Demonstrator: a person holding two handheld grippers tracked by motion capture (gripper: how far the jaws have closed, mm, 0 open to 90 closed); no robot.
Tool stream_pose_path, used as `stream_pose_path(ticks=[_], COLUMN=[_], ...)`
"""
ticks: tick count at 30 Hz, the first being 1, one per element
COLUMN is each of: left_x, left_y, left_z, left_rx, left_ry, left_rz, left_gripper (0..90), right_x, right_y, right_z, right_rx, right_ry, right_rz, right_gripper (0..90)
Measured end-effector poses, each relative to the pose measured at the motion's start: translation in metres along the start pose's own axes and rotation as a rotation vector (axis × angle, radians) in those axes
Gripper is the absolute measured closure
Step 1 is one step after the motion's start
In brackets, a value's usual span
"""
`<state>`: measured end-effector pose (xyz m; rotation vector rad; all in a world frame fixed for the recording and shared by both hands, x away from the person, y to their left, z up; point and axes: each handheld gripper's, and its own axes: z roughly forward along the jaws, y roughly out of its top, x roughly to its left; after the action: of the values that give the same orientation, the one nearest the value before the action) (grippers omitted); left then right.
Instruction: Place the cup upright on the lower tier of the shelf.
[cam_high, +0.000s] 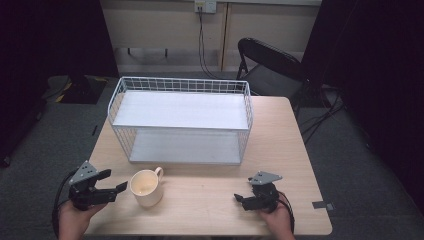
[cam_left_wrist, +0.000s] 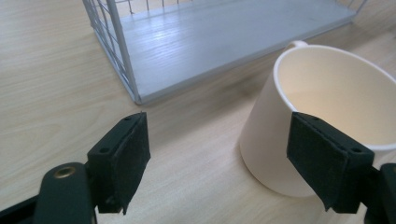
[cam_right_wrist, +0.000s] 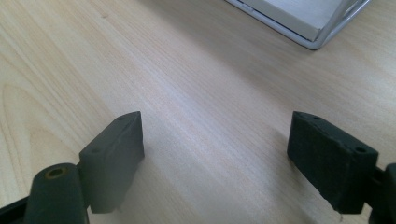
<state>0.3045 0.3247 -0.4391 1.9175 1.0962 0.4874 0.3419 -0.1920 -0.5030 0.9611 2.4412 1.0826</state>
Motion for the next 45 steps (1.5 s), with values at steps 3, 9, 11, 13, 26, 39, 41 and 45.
stream_pose_path(ticks=[3, 9, 11, 13, 26, 39, 41, 45], left_x=[0.002, 0.002, 0.0, -0.002, -0.013, -0.029, -0.029, -0.03], left_y=[0.005, 0.013, 0.015, 0.016, 0.016, 0.013, 0.012, 0.01], left_z=[-0.004, -0.01, -0.007, -0.004, 0.005, 0.023, 0.026, 0.03], left_rx=[-0.009, -0.07, -0.08, -0.076, -0.082, -0.074, -0.069, -0.062], left_ry=[0.011, 0.011, 0.007, 0.0, -0.024, -0.048, -0.054, -0.053], left_rz=[-0.009, -0.031, -0.038, -0.041, -0.003, 0.042, 0.037, 0.041], left_gripper=[21.2, 21.4, 21.3, 21.3, 29.7, 45.9, 46.4, 50.6], right_x=[0.0, 0.0, 0.0, 0.0, 0.0, 0.0, 0.0, 0.0], right_y=[0.0, 0.0, 0.0, 0.0, 0.0, 0.0, 0.0, 0.0], right_z=[0.0, 0.0, 0.0, 0.0, 0.0, 0.0, 0.0, 0.0], right_rx=[0.0, 0.0, 0.0, 0.0, 0.0, 0.0, 0.0, 0.0], right_ry=[0.0, 0.0, 0.0, 0.0, 0.0, 0.0, 0.0, 0.0], right_rz=[0.0, 0.0, 0.0, 0.0, 0.0, 0.0, 0.0, 0.0], right_gripper=[17.9, 18.0, 18.0, 18.0, 18.0, 18.0, 18.0, 18.0])
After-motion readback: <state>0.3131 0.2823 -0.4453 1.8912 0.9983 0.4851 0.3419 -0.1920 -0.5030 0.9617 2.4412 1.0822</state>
